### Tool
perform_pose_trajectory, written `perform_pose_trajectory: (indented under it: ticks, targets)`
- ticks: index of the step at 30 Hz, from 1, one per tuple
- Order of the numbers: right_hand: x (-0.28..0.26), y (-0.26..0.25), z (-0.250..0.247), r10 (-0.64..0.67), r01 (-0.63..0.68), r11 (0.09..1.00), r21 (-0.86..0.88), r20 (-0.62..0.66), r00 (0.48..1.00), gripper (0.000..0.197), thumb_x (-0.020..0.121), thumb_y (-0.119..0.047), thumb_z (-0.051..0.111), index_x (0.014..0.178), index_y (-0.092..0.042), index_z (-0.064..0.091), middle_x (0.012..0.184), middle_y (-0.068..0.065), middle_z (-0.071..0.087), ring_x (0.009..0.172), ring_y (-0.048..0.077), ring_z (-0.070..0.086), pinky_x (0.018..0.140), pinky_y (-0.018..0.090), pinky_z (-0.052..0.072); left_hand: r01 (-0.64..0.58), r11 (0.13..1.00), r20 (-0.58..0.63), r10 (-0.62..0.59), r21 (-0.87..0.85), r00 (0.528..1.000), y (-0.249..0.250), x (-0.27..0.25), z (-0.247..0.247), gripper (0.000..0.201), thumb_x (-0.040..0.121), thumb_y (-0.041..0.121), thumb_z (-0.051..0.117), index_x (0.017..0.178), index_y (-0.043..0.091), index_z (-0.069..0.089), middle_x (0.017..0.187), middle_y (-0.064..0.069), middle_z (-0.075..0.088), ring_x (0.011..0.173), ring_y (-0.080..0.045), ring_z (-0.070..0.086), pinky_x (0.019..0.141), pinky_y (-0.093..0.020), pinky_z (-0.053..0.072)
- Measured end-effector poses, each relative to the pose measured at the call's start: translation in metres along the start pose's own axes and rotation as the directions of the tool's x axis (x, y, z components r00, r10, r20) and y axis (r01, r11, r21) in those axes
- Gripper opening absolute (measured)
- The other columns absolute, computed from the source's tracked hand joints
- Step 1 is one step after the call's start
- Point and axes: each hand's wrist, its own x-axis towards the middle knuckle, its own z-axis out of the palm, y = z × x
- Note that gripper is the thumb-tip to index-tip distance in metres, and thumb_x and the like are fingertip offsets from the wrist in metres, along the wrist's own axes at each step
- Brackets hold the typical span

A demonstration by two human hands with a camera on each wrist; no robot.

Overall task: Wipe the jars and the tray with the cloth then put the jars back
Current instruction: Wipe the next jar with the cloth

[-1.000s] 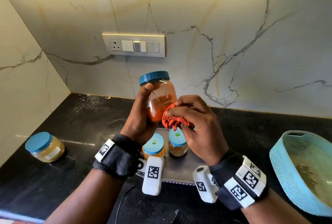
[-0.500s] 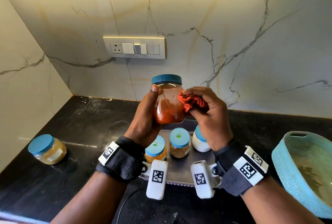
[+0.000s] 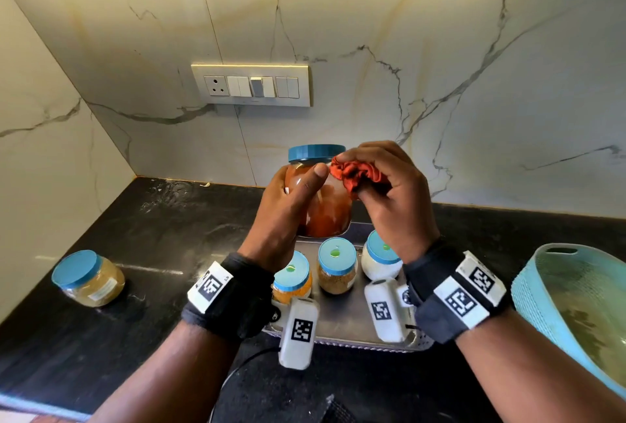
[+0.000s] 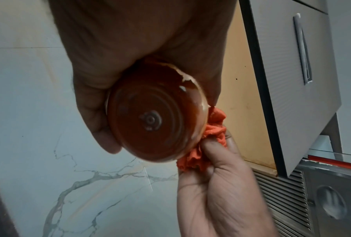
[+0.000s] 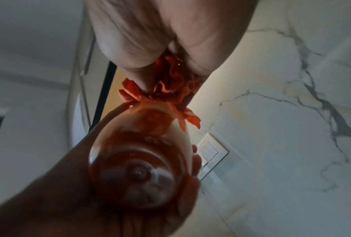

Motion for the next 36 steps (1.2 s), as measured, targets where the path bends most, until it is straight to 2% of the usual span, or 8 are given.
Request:
perform_pose_trajectory:
  ticks: [7,10,13,18,22,27,32,36]
  targets:
    - [-0.040,-0.017,0.010,-0.121,0.141,0.978,-0.153,0.135,0.983,0.032,0.085,0.004,0.064,0.112,-0.011,0.075,0.118,0.010,0.060,0.112,0.023,0.058,0.098,0.029,0.050,-0.027,0.993,-0.009,0.027,-0.113,1.000,0.007,0.004,-0.004,0.065,0.088,0.048,0.073,0.134,0.005,0.056,0.120,-0.018,0.072,0.106,-0.033,0.073,0.084,-0.047,0.059]
    - [-0.041,-0.013,0.005,-0.190,0.226,0.956,-0.189,0.191,0.963,0.027,0.089,0.000,0.066,0.111,-0.011,0.075,0.116,0.012,0.062,0.109,0.026,0.059,0.095,0.031,0.050,-0.018,0.993,0.029,0.022,-0.116,0.999,0.001,0.003,-0.005,0.062,0.089,0.050,0.070,0.135,0.011,0.058,0.129,-0.020,0.069,0.119,-0.041,0.068,0.096,-0.060,0.056]
    - [-0.024,-0.007,0.000,-0.132,0.150,0.978,-0.144,0.128,0.983,0.028,0.087,-0.002,0.060,0.111,-0.009,0.075,0.114,0.012,0.061,0.110,0.025,0.060,0.096,0.027,0.051,0.010,0.990,0.061,-0.002,-0.138,0.998,-0.003,0.002,-0.004,0.069,0.087,0.051,0.071,0.140,0.011,0.054,0.135,-0.023,0.065,0.124,-0.045,0.065,0.098,-0.071,0.051]
    - [-0.001,0.000,0.004,0.048,-0.047,0.997,0.056,-0.017,0.999,0.036,0.082,0.008,0.067,0.115,-0.006,0.071,0.116,0.011,0.065,0.114,0.021,0.062,0.099,0.030,0.052,0.000,0.989,0.091,0.014,-0.148,0.996,0.000,0.003,-0.004,0.077,0.082,0.053,0.070,0.143,0.010,0.049,0.138,-0.022,0.064,0.127,-0.043,0.063,0.099,-0.071,0.051]
    - [-0.030,-0.015,0.009,-0.068,0.071,0.996,-0.049,0.064,0.996,0.041,0.077,0.017,0.067,0.109,-0.007,0.075,0.114,0.012,0.060,0.112,0.022,0.059,0.098,0.028,0.051,-0.008,0.969,0.105,0.035,-0.247,0.994,0.005,0.007,-0.012,0.077,0.089,0.052,0.071,0.145,0.004,0.050,0.134,-0.029,0.059,0.119,-0.047,0.060,0.098,-0.059,0.051]
    - [-0.042,-0.014,0.010,-0.155,0.165,0.983,-0.080,0.117,0.981,0.040,0.080,0.016,0.066,0.109,-0.009,0.076,0.115,0.012,0.060,0.112,0.021,0.060,0.096,0.032,0.052,0.015,0.957,0.116,0.019,-0.288,0.993,0.007,0.003,-0.015,0.095,0.078,0.061,0.082,0.149,0.008,0.047,0.134,-0.028,0.058,0.119,-0.040,0.061,0.091,-0.050,0.056]
    - [-0.004,-0.001,0.009,-0.007,0.006,0.997,0.072,0.009,1.000,0.040,0.080,0.015,0.070,0.112,-0.010,0.071,0.114,0.011,0.065,0.112,0.021,0.062,0.098,0.032,0.053,-0.003,0.976,0.179,0.043,-0.219,0.983,0.002,0.000,-0.011,0.094,0.079,0.063,0.079,0.149,0.010,0.047,0.144,-0.029,0.057,0.133,-0.051,0.055,0.096,-0.060,0.053]
    - [-0.009,-0.005,0.010,0.074,-0.077,0.980,0.182,0.022,0.997,0.044,0.078,0.018,0.071,0.111,-0.011,0.069,0.113,0.011,0.065,0.113,0.023,0.063,0.099,0.038,0.053,0.016,0.972,0.163,0.022,-0.234,0.986,0.006,-0.001,-0.014,0.093,0.079,0.061,0.080,0.150,0.011,0.047,0.142,-0.025,0.060,0.127,-0.043,0.061,0.093,-0.057,0.057]
